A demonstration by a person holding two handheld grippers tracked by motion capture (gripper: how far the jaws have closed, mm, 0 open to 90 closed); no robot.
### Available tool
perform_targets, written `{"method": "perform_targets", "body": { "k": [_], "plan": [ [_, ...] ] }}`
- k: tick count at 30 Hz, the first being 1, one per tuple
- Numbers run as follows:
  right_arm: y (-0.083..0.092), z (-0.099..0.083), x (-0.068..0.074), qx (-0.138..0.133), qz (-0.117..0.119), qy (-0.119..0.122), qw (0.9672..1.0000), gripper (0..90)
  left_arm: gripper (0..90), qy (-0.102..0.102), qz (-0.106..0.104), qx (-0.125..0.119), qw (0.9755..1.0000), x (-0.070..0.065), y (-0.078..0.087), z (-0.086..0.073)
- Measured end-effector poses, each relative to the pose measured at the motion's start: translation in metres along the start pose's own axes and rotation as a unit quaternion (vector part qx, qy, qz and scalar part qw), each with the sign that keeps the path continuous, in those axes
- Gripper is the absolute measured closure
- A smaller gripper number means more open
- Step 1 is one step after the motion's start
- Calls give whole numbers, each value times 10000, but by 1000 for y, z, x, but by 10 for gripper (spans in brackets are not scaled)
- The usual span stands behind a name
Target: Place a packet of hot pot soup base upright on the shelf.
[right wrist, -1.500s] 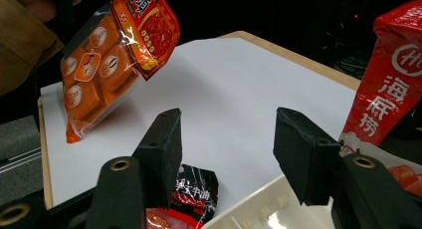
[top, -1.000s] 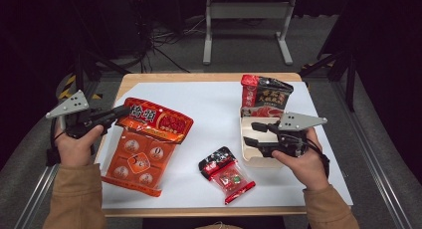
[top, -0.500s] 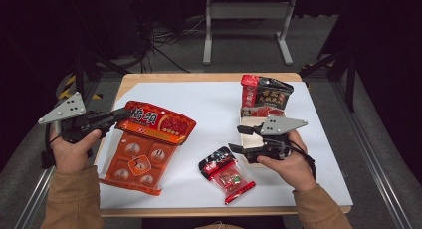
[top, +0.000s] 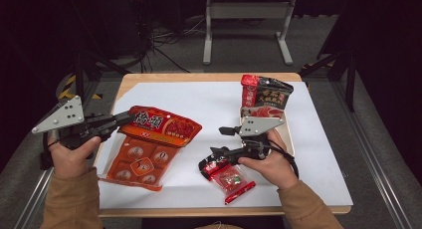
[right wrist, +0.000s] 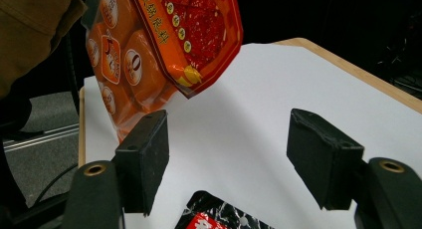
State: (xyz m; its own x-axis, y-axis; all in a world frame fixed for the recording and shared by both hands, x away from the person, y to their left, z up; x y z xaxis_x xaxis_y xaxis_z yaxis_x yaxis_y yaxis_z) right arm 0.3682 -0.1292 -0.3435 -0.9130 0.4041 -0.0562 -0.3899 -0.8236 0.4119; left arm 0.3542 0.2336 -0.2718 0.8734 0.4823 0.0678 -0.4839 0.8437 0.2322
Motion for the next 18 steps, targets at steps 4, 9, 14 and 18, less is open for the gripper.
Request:
{"method": "perform_targets", "body": {
  "k": [4, 9, 14, 18],
  "plan": [
    [-11, -1, 2, 26, 119, 29, 9999, 303, 900, -163, -112, 46, 9998, -9, -1, 5],
    [-20, 0, 4, -38, 231, 52, 9997, 294, 900, -422, -267, 97, 9987, -23, -4, 13],
    [-30, 4, 4, -339, 437, -2, 9985, 289, 900, -542, -395, 116, 9977, -30, -6, 17],
    [-38, 7, 3, -550, 612, -44, 9966, 320, 900, -584, -472, 64, 9972, -34, -7, 19]
  ]
}}
Point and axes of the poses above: each handheld gripper's, and its own axes: y roughly backward along the jaws, z roughly out of its top, x roughly to its left, the point moved 3 cm from there along -y, roughly forward along the jaws, and after that the axes turned 2 degrees about y, right-handed, at the moved point
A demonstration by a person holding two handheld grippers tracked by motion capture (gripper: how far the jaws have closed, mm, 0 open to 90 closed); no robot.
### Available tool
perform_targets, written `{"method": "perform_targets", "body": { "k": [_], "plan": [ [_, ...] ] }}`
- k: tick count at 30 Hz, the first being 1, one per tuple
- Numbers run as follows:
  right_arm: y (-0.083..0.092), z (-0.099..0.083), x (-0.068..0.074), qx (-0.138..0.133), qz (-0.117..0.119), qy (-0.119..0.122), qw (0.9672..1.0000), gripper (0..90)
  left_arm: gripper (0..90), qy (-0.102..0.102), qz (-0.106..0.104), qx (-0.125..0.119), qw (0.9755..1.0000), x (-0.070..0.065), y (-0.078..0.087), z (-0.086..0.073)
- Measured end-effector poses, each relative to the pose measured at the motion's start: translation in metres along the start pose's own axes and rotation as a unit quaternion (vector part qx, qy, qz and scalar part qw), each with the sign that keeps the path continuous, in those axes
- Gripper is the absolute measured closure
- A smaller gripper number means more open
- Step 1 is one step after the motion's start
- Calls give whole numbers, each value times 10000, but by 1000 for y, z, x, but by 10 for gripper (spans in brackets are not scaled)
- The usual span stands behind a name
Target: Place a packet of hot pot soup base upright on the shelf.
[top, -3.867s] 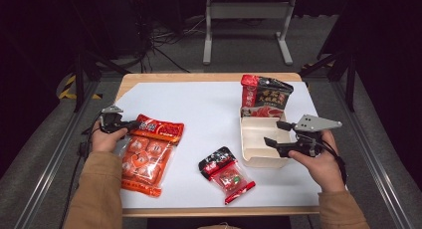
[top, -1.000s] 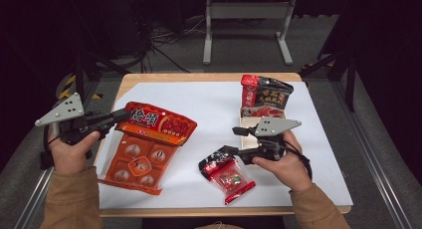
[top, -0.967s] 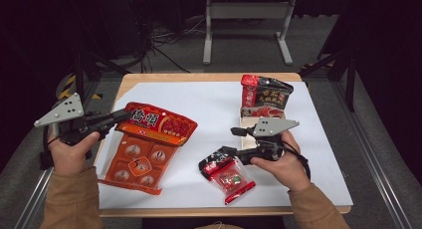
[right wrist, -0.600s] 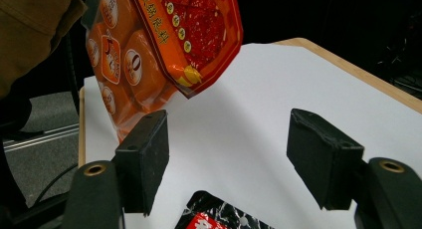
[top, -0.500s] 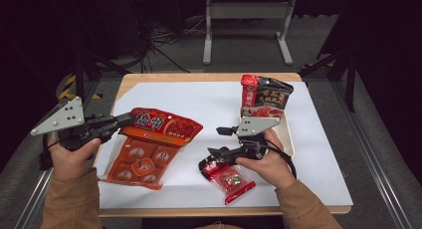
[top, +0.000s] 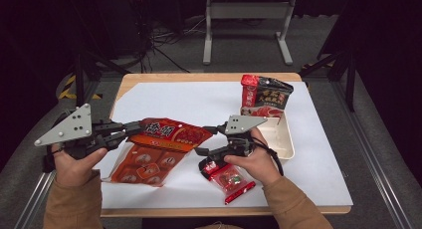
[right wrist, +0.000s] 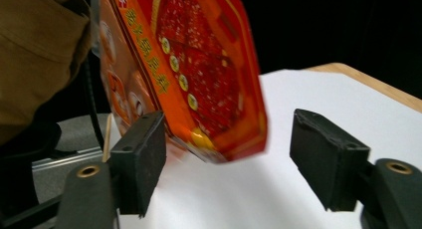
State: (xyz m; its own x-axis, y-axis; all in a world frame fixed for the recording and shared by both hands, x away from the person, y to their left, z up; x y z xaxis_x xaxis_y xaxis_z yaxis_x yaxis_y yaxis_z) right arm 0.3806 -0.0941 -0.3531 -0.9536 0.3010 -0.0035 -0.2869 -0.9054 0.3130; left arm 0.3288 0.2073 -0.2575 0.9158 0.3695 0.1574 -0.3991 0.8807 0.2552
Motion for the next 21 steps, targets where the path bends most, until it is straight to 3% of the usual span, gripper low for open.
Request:
{"method": "perform_targets", "body": {
  "k": [12, 15, 19, 21],
  "plan": [
    [-10, 9, 1, -315, 366, 100, 9988, 511, 900, 34, -86, -129, 9999, 0, -4, 0],
    [-10, 12, 2, -330, 459, 185, 9982, 597, 900, 42, -106, -147, 9998, 0, -5, 0],
    [-5, 15, 3, -377, 560, 265, 9974, 808, 900, 47, -93, -220, 9997, 1, -4, 0],
    [-2, 17, 3, -455, 628, 291, 9966, 846, 900, 41, -63, -252, 9997, 1, -3, 0]
  ]
}}
Point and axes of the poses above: each handheld gripper's, and its own axes: y roughly backward along the jaws, z roughly out of its top, x roughly to its left, the point moved 3 cm from there along -y, roughly forward along the jaws, and after that the axes turned 2 degrees about y, right-handed, at the moved point
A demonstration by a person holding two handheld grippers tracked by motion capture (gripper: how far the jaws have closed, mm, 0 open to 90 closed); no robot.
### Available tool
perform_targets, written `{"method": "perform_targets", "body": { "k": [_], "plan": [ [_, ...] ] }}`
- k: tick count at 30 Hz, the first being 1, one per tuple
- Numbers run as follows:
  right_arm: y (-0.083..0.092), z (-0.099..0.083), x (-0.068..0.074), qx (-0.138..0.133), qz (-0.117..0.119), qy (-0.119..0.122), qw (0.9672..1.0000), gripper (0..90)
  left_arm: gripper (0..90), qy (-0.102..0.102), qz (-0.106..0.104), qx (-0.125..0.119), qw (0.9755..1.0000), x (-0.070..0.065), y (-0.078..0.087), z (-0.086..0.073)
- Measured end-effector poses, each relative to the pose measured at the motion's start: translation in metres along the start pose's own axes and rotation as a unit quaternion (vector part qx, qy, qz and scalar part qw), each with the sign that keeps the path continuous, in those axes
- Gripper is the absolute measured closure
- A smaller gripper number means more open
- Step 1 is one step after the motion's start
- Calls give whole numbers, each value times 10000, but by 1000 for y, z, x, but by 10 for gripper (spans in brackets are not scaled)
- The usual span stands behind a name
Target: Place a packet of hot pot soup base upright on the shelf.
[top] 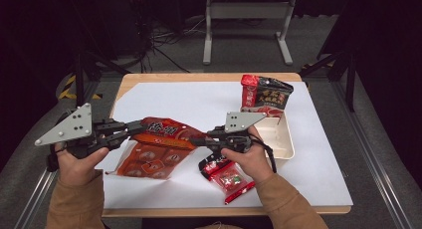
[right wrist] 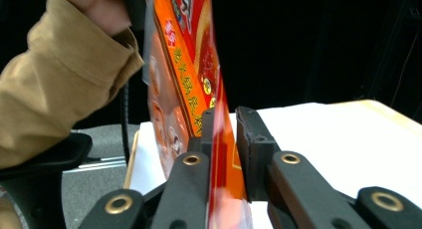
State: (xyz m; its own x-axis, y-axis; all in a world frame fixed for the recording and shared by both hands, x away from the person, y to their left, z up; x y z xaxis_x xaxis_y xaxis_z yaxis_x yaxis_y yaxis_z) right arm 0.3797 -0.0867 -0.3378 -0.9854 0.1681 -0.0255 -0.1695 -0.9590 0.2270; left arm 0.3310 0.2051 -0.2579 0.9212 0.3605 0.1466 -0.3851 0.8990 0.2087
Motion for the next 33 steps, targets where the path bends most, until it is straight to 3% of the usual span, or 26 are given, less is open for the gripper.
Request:
{"method": "perform_targets", "body": {
  "k": [3, 12, 25, 29, 33],
  "plan": [
    [4, 6, 3, -68, 41, 27, 10000, 890, 900, 0, 21, -48, 10000, 0, 1, 0],
    [20, 26, 6, -203, -35, 79, 9998, 894, 900, 54, 11, -219, 9997, 2, 2, 0],
    [30, 44, 7, -220, -111, 57, 9997, 895, 900, 191, 101, -305, 9993, 7, 1, -4],
    [30, 48, 11, -144, -119, 120, 9998, 896, 862, 279, 182, -291, 9990, 10, -1, -6],
    [32, 55, 11, -74, -144, 173, 9997, 896, 789, 431, 221, -459, 9978, 12, -1, -7]
  ]
}}
Point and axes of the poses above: each handheld gripper's, and its own axes: y roughly backward along the jaws, z roughly out of its top, x roughly to its left, the point moved 3 cm from there along -y, roughly forward along the jaws, and after that the axes turned 2 degrees about y, right-handed, at the moved point
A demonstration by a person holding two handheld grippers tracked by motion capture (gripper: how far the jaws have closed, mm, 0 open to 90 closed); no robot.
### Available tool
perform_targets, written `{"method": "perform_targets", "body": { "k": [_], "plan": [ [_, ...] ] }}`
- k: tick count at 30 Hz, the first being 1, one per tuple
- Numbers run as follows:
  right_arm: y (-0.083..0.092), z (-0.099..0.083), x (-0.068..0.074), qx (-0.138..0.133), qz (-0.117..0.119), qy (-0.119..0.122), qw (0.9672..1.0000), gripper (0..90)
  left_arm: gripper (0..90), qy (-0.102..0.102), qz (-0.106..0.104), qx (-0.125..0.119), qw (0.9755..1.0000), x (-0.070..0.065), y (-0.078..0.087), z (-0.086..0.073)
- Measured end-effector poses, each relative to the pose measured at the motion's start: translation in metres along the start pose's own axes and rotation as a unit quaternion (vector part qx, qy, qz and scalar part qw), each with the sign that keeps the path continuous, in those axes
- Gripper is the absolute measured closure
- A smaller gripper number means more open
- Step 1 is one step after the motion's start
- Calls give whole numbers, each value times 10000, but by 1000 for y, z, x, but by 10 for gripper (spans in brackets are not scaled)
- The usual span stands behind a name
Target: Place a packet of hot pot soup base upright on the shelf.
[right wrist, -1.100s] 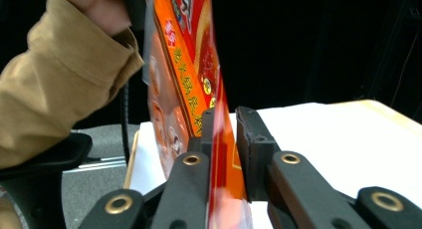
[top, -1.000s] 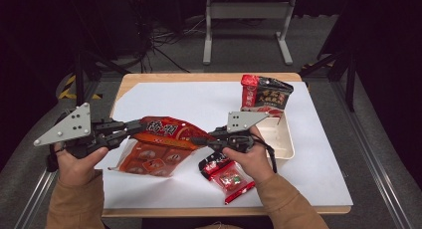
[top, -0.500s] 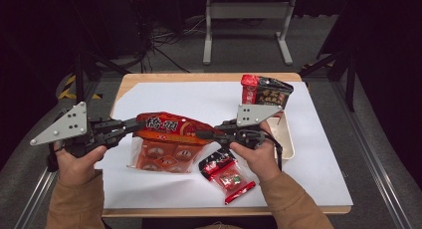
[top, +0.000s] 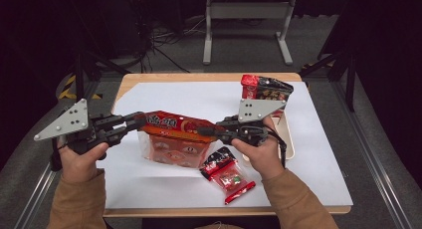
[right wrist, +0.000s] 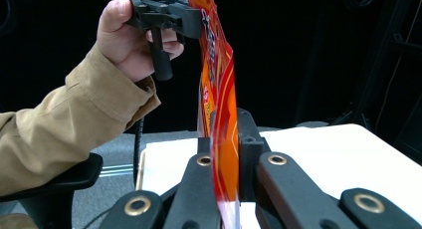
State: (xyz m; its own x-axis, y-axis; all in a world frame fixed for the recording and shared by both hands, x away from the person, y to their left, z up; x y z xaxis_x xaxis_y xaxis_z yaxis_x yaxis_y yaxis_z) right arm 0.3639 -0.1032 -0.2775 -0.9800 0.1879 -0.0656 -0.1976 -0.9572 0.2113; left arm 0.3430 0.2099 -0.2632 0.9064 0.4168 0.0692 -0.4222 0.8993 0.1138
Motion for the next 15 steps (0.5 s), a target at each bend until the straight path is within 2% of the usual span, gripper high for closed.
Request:
{"method": "perform_targets", "body": {
  "k": [1, 2, 3, 7, 15],
  "plan": [
    [0, 0, 0, 0, 0, 0, 10000, 896, 734, 0, 0, 0, 10000, 0, 0, 0],
    [0, 1, 0, 26, -3, 23, 10000, 896, 734, 70, 124, -68, 9999, 1, 0, 0],
    [1, 3, 0, 78, -1, 48, 10000, 895, 653, 101, 161, -66, 9998, 2, 0, 0],
    [5, 8, -2, 198, -77, 79, 9997, 896, 545, 162, 266, -71, 9995, 5, 0, -2],
    [23, 21, -9, 263, -304, 37, 9992, 895, 451, 354, 496, -24, 9981, 13, 0, -5]
  ]
}}
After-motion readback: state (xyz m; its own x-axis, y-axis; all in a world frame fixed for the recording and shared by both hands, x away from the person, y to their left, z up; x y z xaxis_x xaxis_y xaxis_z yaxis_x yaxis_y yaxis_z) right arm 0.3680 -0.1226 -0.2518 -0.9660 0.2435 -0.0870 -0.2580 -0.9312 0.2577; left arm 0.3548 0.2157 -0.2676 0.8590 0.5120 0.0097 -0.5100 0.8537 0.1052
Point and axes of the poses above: each handheld gripper's, and its own axes: y roughly backward along the jaws, z roughly out of its top, x roughly to its left, the point moved 3 cm from there along -y, roughly forward along the jaws, and after that the axes turned 2 degrees about y, right-handed, at the moved point
